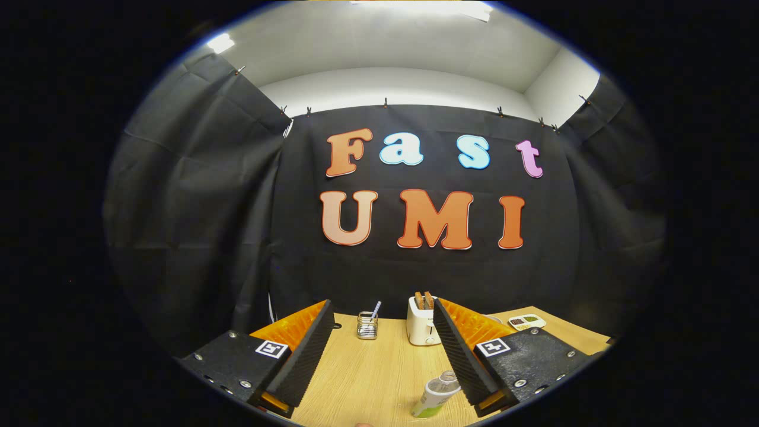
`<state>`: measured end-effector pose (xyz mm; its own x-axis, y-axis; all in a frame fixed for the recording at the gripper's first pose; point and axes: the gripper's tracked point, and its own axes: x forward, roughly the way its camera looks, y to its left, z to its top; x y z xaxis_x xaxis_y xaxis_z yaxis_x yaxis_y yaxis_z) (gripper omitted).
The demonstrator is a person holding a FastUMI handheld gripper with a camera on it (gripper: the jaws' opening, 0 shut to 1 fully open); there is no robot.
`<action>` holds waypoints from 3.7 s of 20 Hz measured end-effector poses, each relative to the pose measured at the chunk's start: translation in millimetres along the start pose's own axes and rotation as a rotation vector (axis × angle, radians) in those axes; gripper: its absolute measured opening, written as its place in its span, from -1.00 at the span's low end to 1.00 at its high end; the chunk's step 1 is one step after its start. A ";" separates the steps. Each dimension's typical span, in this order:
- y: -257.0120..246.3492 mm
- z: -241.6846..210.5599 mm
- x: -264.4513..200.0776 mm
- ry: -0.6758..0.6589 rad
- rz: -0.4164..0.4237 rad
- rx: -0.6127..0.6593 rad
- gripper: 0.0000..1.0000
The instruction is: Take the bottle from table, then pour the juice into the cup, finally place the bottle on the coaster
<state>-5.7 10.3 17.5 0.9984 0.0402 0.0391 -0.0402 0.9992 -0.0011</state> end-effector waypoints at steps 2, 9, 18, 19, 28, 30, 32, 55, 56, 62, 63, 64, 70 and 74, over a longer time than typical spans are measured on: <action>-1.6 -0.7 -1.4 -0.001 -0.007 -0.009 0.98; -13.6 1.0 -7.3 0.004 -0.013 0.000 0.98; -60.6 -52.0 2.9 0.077 -0.059 0.102 0.99; -65.6 -60.2 3.4 0.084 -0.068 0.103 0.99; -85.8 -127.2 14.7 0.174 -0.119 0.040 0.99; -85.5 -143.4 16.4 0.198 -0.119 0.032 0.99; -83.2 -161.5 16.7 0.229 -0.111 0.043 0.99; -82.1 -290.1 13.6 0.417 -0.131 0.069 0.46; -85.4 -298.0 21.4 0.429 -0.131 0.080 0.21; -84.1 -282.9 23.3 0.423 -0.120 0.186 0.13; -82.0 -276.5 25.0 0.410 -0.112 0.225 0.13; -79.8 -269.7 26.1 0.391 -0.105 0.269 0.13; -81.4 -246.9 34.1 0.333 -0.095 0.496 0.13; -85.7 -236.9 39.3 0.299 -0.099 0.682 0.13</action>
<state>46.3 -73.6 -217.6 0.9628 0.0455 -0.2664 0.1323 0.7803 0.6113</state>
